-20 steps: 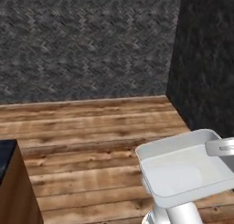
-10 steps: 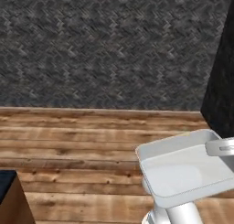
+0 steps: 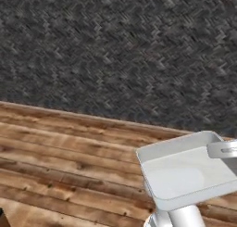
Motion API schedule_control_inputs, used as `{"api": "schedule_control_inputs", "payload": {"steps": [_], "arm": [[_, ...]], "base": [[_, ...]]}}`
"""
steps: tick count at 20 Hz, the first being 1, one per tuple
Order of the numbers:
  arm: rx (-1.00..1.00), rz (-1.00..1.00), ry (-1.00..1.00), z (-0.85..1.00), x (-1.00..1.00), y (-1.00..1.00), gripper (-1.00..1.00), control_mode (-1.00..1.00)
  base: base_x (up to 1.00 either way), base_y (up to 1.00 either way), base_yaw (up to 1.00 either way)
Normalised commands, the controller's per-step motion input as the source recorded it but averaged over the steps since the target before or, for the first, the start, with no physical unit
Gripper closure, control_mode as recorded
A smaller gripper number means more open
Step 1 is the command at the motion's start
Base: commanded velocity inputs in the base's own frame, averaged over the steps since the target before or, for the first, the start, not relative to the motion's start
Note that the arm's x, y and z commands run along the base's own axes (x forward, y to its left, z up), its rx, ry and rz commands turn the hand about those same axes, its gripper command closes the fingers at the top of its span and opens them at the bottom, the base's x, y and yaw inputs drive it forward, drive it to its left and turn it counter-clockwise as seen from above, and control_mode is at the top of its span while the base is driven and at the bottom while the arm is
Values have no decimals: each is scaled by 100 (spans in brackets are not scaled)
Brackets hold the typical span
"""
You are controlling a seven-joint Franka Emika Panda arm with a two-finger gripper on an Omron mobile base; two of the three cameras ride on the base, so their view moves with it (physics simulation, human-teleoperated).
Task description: Retrieve the tupperware and aluminum foil from the cabinet and place them on the dining counter near the plate with eggplant and carrot to prepare for storing leftovers.
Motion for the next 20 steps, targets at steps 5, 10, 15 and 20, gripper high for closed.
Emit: {"api": "schedule_control_inputs", "payload": {"steps": [5,10,15,20], "arm": [[0,0,0,0,0,0,100,100],[0,0,0,0,0,0,100,100],[0,0,0,0,0,0,100,100],[0,0,0,0,0,0,100,100]], "base": [[100,-3,46],[100,0,48],[100,0,49],[100,0,51]]}}
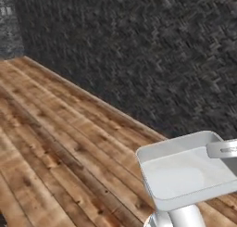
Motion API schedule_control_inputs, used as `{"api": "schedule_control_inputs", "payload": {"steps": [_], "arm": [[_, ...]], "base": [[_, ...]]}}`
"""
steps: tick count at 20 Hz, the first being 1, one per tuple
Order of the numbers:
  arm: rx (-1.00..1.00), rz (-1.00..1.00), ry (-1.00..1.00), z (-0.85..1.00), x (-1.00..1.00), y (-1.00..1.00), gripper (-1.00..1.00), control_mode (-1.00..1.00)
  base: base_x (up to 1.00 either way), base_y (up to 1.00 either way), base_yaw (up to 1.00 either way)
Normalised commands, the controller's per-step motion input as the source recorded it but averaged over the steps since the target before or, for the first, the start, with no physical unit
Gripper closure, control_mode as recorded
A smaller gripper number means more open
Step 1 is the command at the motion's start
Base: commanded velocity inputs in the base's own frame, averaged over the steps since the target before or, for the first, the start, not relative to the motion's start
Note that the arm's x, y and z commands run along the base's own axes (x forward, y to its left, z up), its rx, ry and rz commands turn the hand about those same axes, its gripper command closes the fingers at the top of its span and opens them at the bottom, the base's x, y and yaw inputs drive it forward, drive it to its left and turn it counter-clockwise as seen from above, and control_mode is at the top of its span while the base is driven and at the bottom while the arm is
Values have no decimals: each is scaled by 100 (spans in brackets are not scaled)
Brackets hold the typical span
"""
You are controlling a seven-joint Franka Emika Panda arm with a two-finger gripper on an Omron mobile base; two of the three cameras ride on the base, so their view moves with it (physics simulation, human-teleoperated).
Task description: Retrieve the tupperware and aluminum foil from the cabinet and place them on the dining counter near the plate with eggplant and carrot to prepare for storing leftovers.
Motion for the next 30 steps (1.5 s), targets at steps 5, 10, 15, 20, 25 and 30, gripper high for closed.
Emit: {"api": "schedule_control_inputs", "payload": {"steps": [5,10,15,20,25,30], "arm": [[0,0,0,0,0,0,100,100],[0,0,0,0,0,0,100,100],[0,0,0,0,0,0,100,100],[0,0,0,0,0,0,100,100],[0,0,0,0,0,0,100,100],[0,0,0,0,0,0,100,100]], "base": [[100,0,55],[100,0,55],[100,-3,54],[100,-25,47],[100,-36,43],[100,-14,51]]}}
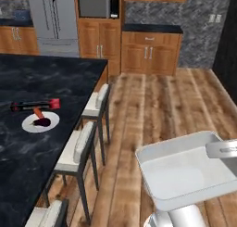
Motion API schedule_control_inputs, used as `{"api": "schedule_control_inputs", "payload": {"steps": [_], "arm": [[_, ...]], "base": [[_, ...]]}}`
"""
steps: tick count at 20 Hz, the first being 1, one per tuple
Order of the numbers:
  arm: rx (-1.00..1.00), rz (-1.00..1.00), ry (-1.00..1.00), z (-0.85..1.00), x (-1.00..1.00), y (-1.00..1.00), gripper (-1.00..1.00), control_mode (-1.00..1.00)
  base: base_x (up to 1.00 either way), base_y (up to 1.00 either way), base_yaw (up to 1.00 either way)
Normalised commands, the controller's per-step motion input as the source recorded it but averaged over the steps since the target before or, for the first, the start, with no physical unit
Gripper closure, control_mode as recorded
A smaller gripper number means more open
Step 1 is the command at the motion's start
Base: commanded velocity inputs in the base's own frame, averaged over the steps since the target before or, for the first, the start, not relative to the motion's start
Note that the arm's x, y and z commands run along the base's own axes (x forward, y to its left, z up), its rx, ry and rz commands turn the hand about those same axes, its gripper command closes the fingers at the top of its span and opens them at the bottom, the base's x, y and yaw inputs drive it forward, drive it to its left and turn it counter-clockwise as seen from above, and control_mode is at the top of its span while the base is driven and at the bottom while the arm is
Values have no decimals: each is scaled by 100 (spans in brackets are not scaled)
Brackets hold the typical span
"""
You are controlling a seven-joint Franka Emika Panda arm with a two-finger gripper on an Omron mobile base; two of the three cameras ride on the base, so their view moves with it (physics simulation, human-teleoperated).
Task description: Retrieve the tupperware and aluminum foil from the cabinet and place them on the dining counter near the plate with eggplant and carrot to prepare for storing leftovers.
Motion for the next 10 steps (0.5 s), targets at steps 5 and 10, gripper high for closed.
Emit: {"api": "schedule_control_inputs", "payload": {"steps": [5,10], "arm": [[0,0,0,0,0,0,100,100],[0,0,0,0,0,0,100,100]], "base": [[100,0,55],[100,0,56]]}}
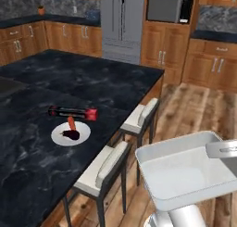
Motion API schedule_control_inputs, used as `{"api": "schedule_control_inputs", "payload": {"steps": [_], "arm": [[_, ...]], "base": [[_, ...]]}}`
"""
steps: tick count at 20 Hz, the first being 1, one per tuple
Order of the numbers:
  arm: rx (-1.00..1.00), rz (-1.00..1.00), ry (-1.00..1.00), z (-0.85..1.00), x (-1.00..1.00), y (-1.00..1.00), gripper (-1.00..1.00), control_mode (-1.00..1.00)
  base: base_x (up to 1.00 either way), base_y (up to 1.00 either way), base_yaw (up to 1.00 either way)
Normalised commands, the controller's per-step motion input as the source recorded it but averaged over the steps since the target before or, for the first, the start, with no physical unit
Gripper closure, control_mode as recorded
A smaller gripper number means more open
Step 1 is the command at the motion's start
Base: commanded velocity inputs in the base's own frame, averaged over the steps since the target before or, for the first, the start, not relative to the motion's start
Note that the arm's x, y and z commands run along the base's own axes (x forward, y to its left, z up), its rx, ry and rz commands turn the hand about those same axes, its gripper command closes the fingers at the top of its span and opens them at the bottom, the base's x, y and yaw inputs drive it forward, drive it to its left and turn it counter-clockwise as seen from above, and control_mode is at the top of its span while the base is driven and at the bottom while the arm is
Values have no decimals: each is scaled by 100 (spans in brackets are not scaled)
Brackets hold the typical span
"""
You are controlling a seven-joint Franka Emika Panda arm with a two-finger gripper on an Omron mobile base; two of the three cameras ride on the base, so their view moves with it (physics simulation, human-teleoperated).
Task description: Retrieve the tupperware and aluminum foil from the cabinet and place them on the dining counter near the plate with eggplant and carrot to prepare for storing leftovers.
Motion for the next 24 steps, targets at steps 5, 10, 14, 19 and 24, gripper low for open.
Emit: {"api": "schedule_control_inputs", "payload": {"steps": [5,10,14,19,24], "arm": [[0,0,0,0,0,0,100,100],[0,0,0,0,0,0,100,100],[0,0,0,0,0,0,100,100],[0,0,0,0,0,0,100,100],[0,0,0,0,0,0,100,100]], "base": [[100,0,58],[100,0,61],[100,0,65],[100,0,67],[100,0,64]]}}
